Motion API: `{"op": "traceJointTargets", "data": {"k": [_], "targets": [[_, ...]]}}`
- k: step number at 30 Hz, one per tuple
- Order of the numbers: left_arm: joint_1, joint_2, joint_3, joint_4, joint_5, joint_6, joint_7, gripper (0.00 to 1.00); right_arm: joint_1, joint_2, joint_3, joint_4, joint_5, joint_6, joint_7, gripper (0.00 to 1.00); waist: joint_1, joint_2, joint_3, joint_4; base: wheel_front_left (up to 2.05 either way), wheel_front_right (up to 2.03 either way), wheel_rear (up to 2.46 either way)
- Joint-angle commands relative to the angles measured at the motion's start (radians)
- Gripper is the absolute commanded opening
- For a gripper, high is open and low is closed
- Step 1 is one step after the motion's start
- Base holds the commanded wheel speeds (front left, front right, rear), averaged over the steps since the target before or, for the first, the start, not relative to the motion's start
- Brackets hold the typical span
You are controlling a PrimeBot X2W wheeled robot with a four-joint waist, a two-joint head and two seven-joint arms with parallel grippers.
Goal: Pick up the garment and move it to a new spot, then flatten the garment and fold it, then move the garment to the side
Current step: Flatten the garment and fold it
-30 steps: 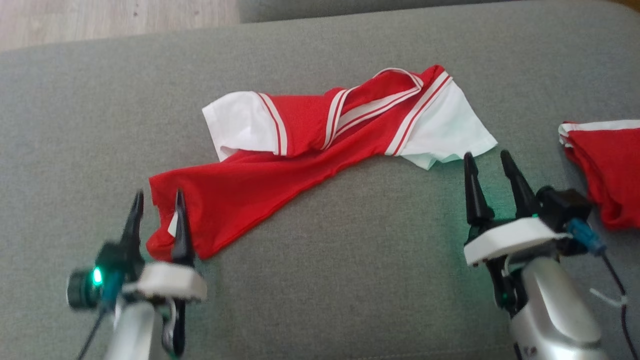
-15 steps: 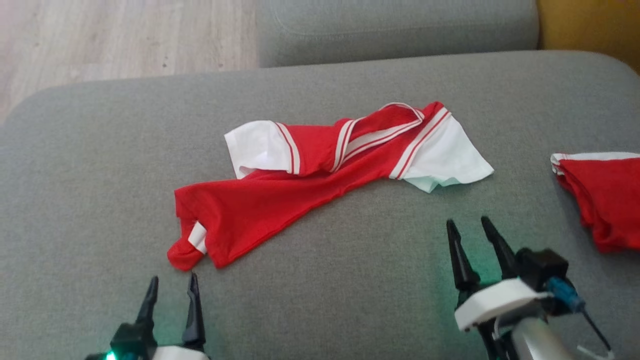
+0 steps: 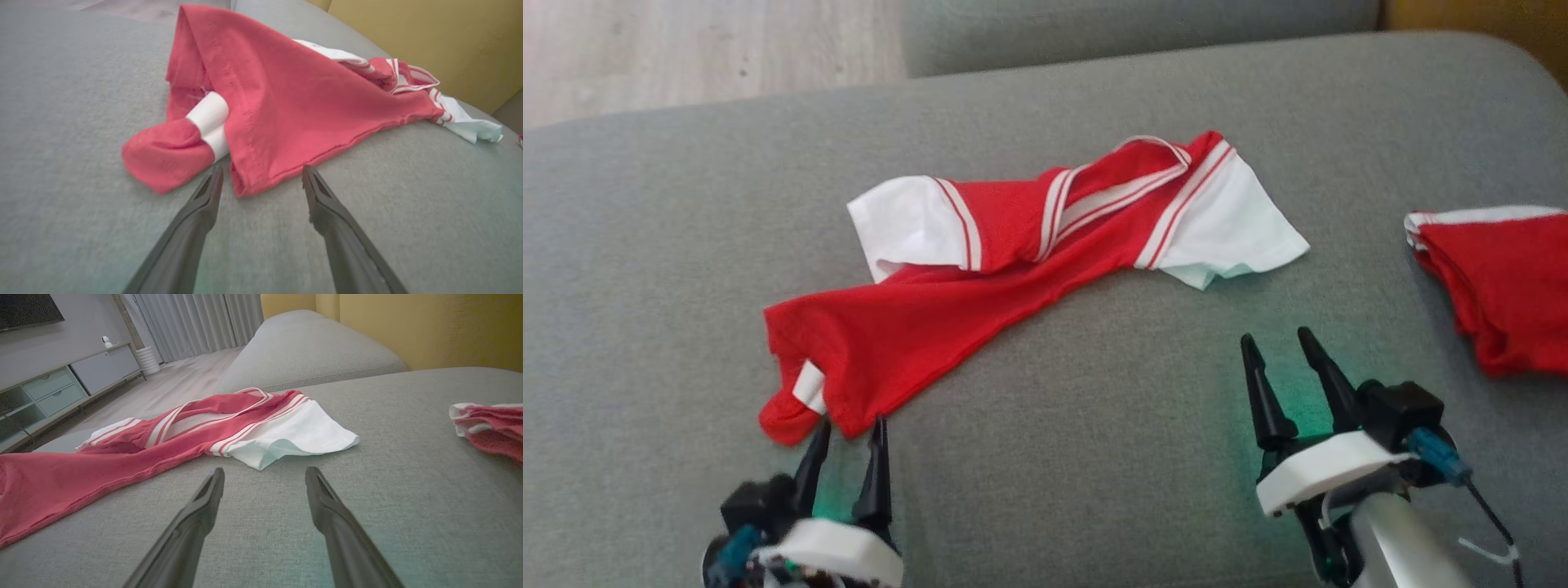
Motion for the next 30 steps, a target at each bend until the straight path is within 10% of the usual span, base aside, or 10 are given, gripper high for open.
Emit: {"op": "traceJointTargets", "data": {"k": [1, 10, 11, 14, 30], "targets": [[-0.037, 0.002, 0.027, -0.013, -0.01, -0.003, -0.005, 1.0, -0.036, 0.0, 0.015, -0.031, -0.012, -0.001, -0.006, 1.0, -0.0001, 0.0, 0.023, -0.016, 0.0, 0.0, 0.0], [-0.071, 0.002, 0.017, 0.012, -0.06, -0.007, -0.005, 1.0, -0.065, 0.0, -0.016, -0.032, -0.022, -0.001, -0.006, 1.0, -0.0001, 0.0, 0.066, -0.014, 0.0, 0.0, 0.0], [-0.074, 0.002, 0.009, 0.014, -0.065, -0.007, -0.005, 0.85, -0.071, 0.0, -0.018, -0.032, -0.02, -0.001, -0.006, 1.0, -0.0001, 0.0, 0.071, -0.012, 0.0, 0.0, 0.0], [-0.088, 0.002, -0.003, -0.003, -0.078, -0.007, -0.005, 0.0, -0.099, 0.0, -0.036, -0.025, 0.0, -0.001, -0.006, 1.0, -0.0001, 0.0, 0.088, 0.001, 0.0, 0.0, 0.0], [-0.13, 0.002, -0.114, -0.056, -0.055, -0.007, -0.005, 0.0, -0.402, 0.0, -0.371, 0.318, -0.244, -0.001, -0.006, 1.0, -0.0001, 0.0, 0.177, 0.135, 0.0, 0.0, 0.0]]}}
